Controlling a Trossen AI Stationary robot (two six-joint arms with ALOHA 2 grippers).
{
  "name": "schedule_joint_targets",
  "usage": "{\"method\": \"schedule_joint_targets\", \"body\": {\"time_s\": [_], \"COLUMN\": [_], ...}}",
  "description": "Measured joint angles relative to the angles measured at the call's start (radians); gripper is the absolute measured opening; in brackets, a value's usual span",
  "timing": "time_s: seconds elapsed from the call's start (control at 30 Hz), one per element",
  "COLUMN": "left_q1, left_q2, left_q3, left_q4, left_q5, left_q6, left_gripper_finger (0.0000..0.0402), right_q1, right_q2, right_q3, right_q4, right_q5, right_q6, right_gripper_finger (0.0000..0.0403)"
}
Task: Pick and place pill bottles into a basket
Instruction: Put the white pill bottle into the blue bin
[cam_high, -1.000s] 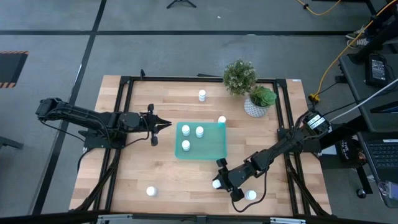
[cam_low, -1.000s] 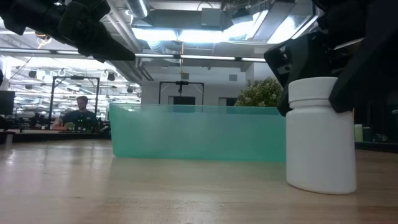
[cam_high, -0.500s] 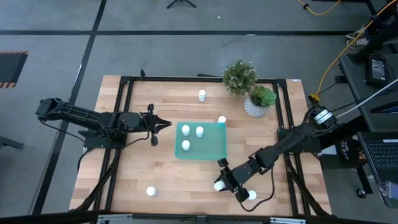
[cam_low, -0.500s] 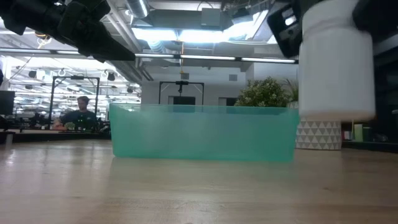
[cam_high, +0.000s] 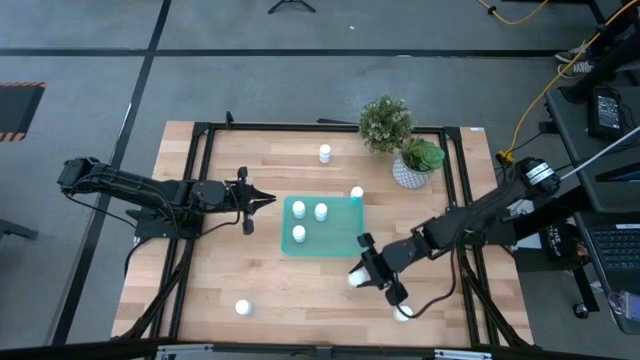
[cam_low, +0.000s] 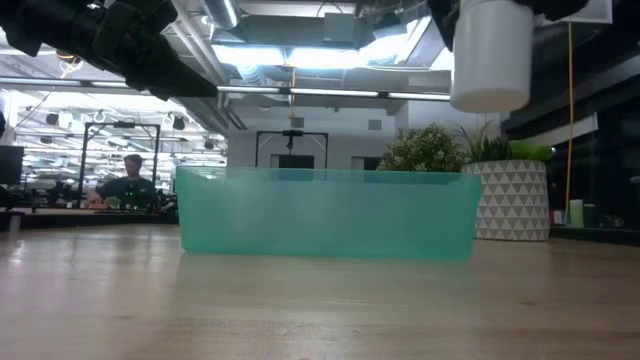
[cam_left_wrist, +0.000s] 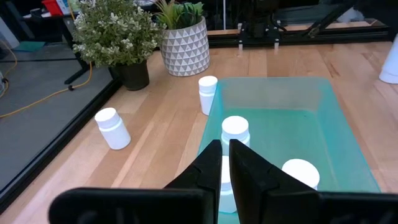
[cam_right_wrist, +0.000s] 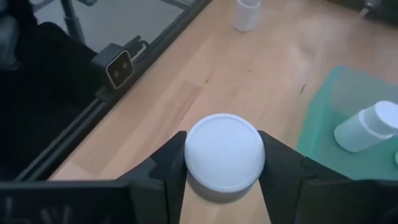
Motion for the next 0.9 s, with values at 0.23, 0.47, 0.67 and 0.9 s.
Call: {"method": "schedule_joint_targets", "body": {"time_s": [0.23, 0.47, 0.67, 0.9], "left_q1": [0.0, 0.0, 0.0, 0.0], "left_q2": [0.0, 0.0, 0.0, 0.0], "left_q3": [0.0, 0.0, 0.0, 0.0], "left_q4": [-0.002, -0.002, -0.002, -0.002], "left_q5": [0.0, 0.0, 0.0, 0.0], "left_q6": [0.0, 0.0, 0.0, 0.0], "left_gripper_finger": [0.0028, 0.0022, 0.0024, 0.002], "right_q1": [-0.083, -0.142, -0.147, -0.146], "right_q2": [-0.031, 0.012, 0.08, 0.163], "right_q3": [0.0, 0.0, 0.0, 0.101], "right_q4": [-0.001, 0.107, 0.213, 0.143], "right_q5": [-0.073, -0.067, -0.03, 0.122], "right_q6": [-0.052, -0.044, -0.016, 0.002], "right_gripper_finger": [0.0153, 0.0153, 0.0153, 0.0153]}}
